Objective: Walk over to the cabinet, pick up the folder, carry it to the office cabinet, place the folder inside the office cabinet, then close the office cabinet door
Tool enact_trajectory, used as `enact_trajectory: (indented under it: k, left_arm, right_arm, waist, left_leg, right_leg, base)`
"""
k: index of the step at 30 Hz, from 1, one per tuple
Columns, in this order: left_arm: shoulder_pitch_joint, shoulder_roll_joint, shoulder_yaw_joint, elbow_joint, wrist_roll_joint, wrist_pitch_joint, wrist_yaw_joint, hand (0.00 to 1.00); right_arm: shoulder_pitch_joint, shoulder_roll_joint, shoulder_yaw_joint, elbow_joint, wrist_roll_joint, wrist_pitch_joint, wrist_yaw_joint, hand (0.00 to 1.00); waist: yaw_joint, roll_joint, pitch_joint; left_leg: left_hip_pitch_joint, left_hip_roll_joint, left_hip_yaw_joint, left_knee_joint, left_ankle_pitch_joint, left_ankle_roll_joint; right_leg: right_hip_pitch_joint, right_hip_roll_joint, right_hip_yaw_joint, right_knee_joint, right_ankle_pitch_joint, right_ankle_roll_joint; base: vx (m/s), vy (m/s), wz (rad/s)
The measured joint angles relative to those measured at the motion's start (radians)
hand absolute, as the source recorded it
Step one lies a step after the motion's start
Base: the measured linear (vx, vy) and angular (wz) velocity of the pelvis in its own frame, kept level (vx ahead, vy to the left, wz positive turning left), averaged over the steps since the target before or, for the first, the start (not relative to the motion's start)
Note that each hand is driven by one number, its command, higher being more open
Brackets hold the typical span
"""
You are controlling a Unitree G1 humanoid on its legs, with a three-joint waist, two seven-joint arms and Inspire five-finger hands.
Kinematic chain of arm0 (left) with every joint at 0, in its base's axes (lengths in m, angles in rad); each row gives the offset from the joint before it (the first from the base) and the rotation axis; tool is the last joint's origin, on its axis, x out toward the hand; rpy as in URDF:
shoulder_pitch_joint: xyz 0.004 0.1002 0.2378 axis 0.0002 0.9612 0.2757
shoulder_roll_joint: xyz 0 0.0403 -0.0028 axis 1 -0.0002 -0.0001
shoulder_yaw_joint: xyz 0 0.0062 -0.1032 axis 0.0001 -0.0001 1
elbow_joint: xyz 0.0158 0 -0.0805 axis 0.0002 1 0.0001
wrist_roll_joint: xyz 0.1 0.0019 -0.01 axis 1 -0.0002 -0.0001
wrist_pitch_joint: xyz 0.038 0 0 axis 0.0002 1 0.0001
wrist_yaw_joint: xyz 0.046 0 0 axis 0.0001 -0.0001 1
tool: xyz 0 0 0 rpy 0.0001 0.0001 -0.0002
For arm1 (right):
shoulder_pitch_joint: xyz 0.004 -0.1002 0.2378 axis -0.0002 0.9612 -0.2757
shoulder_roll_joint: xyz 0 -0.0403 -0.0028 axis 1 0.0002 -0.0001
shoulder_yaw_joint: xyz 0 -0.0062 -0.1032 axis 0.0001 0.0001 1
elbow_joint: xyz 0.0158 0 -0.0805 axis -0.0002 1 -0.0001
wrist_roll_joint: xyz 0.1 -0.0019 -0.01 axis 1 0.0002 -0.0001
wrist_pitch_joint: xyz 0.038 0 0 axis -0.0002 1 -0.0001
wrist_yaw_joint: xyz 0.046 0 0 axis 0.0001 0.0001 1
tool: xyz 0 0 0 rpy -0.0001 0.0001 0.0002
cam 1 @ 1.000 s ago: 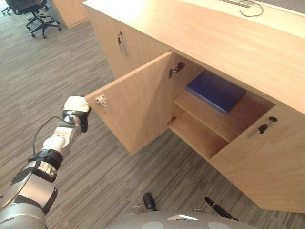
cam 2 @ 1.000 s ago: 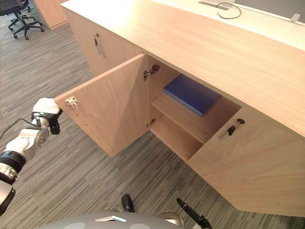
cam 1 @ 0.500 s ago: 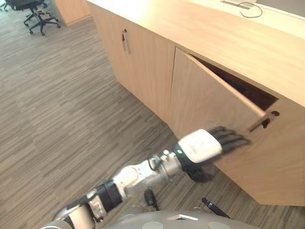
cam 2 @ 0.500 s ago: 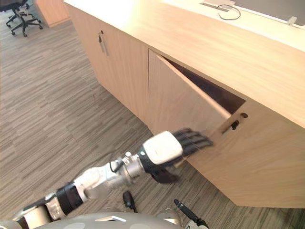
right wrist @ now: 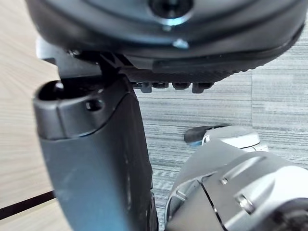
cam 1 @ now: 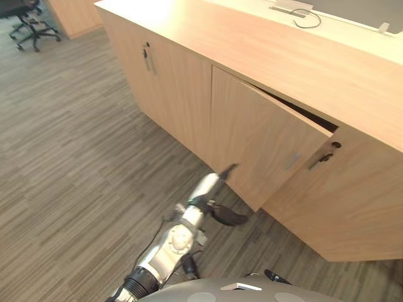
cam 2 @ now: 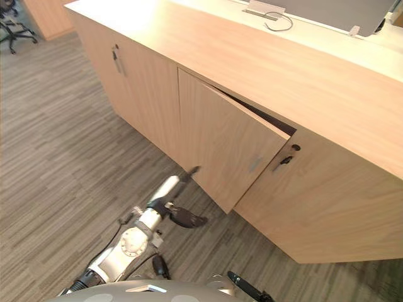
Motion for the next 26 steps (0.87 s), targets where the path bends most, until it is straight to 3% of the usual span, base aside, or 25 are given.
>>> enact_trajectory:
  k: [2,4,7,8,9,10,12,16,20,22,24,26]
  left_arm:
    - [0.089,0.004,0.143,0.068,-0.222,0.048,-0.020,1.00]
    - [0.133,-0.002,0.219,0.104,-0.387,0.070,-0.028,1.00]
    - [0.173,-0.040,0.324,0.140,-0.542,0.072,-0.029,1.00]
    - [0.188,-0.064,0.356,0.167,-0.566,0.069,-0.043,1.00]
    - [0.188,-0.079,0.388,0.216,-0.587,0.068,-0.068,1.00]
    - [0.186,-0.084,0.404,0.247,-0.613,0.068,-0.079,1.00]
    - [0.172,-0.092,0.491,0.366,-0.699,0.067,-0.098,1.00]
    - [0.142,-0.076,0.618,0.591,-0.685,0.066,-0.105,1.00]
    - [0.136,-0.068,0.679,0.690,-0.640,0.080,-0.105,1.00]
    - [0.142,-0.073,0.721,0.735,-0.641,0.083,-0.108,1.00]
    - [0.146,-0.083,0.744,0.750,-0.642,0.085,-0.111,1.00]
    - [0.146,-0.095,0.757,0.752,-0.641,0.085,-0.114,1.00]
  right_arm:
    - [0.003,0.006,-0.004,0.002,0.001,0.004,0.003,1.00]
    - [-0.002,-0.003,-0.027,0.002,0.001,0.004,0.002,1.00]
    - [-0.025,-0.036,-0.039,0.004,0.003,0.001,-0.001,1.00]
    - [-0.039,-0.050,-0.038,0.003,0.003,0.000,-0.004,1.00]
    - [-0.058,-0.064,-0.034,0.000,0.003,-0.004,-0.006,1.00]
    - [-0.065,-0.068,-0.027,-0.001,0.003,-0.004,-0.006,1.00]
    - [-0.067,-0.039,0.006,-0.010,0.002,-0.004,-0.003,1.00]
    - [-0.055,0.032,0.021,-0.007,0.001,0.002,0.004,1.00]
    - [-0.030,0.037,0.019,0.003,0.000,0.004,0.005,1.00]
    - [-0.025,0.029,0.015,0.003,0.000,0.004,0.006,1.00]
    - [-0.024,0.017,0.026,0.002,0.000,0.003,0.008,1.00]
    - [-0.021,0.012,0.041,0.003,0.000,0.001,0.008,1.00]
  waist:
    - [0.020,-0.005,0.005]
    - [0.026,-0.001,0.007]
    - [0.053,0.014,0.017]
    - [0.068,0.032,0.009]
    - [0.078,0.047,0.011]
    - [0.077,0.051,0.010]
    - [0.068,0.020,0.001]
    - [0.066,-0.019,-0.030]
    - [0.060,-0.020,-0.039]
    - [0.060,0.000,-0.030]
    - [0.060,0.017,-0.024]
    - [0.067,0.018,-0.027]
  left_leg:
    - [-0.041,0.099,0.003,0.234,-0.093,-0.002]
    - [-0.056,0.116,-0.068,0.304,-0.099,-0.002]
    - [-0.088,0.079,-0.270,0.350,-0.123,-0.026]
    - [-0.073,0.031,-0.425,0.290,-0.149,-0.065]
    - [-0.044,-0.001,-0.527,0.212,-0.157,-0.081]
    - [-0.028,-0.011,-0.559,0.173,-0.150,-0.088]
    - [0.027,-0.030,-0.493,0.145,-0.143,-0.084]
    - [0.080,-0.049,-0.376,0.104,-0.168,-0.059]
    - [0.126,-0.074,-0.327,0.063,-0.171,-0.044]
    - [0.174,-0.073,-0.283,0.033,-0.167,-0.038]
    - [0.209,-0.062,-0.260,0.011,-0.167,-0.038]
    - [0.227,-0.062,-0.251,-0.002,-0.164,-0.034]
  right_leg:
    - [0.022,0.040,0.071,0.000,-0.003,-0.006]
    - [0.025,0.049,0.113,-0.001,-0.005,-0.008]
    - [0.014,0.055,0.197,-0.003,0.005,-0.016]
    - [-0.009,0.053,0.251,-0.001,0.013,-0.013]
    - [-0.028,0.055,0.305,0.008,0.019,-0.007]
    - [-0.037,0.056,0.328,0.014,0.020,-0.005]
    - [-0.040,0.038,0.407,0.001,0.031,0.013]
    - [-0.051,0.012,0.514,-0.044,0.059,0.029]
    - [-0.054,-0.009,0.534,-0.039,0.061,0.026]
    - [-0.055,-0.009,0.526,-0.008,0.066,0.020]
    - [-0.053,0.001,0.468,0.013,0.082,0.007]
    - [-0.046,0.002,0.427,0.009,0.091,0.004]
  base:
    - [0.06,-0.132,-0.85]
    - [0.04,-0.069,-0.65]
    - [0.02,0.024,-0.84]
    - [0.08,0.153,-1.21]
    - [0.08,0.185,-1.30]
    - [0.07,0.221,-1.19]
    - [0.07,0.174,-0.88]
    - [0.05,0.163,-0.85]
    - [0.07,0.111,-0.39]
    - [0.07,0.055,-0.49]
    - [0.04,0.032,-0.38]
    - [0.02,0.020,-0.24]
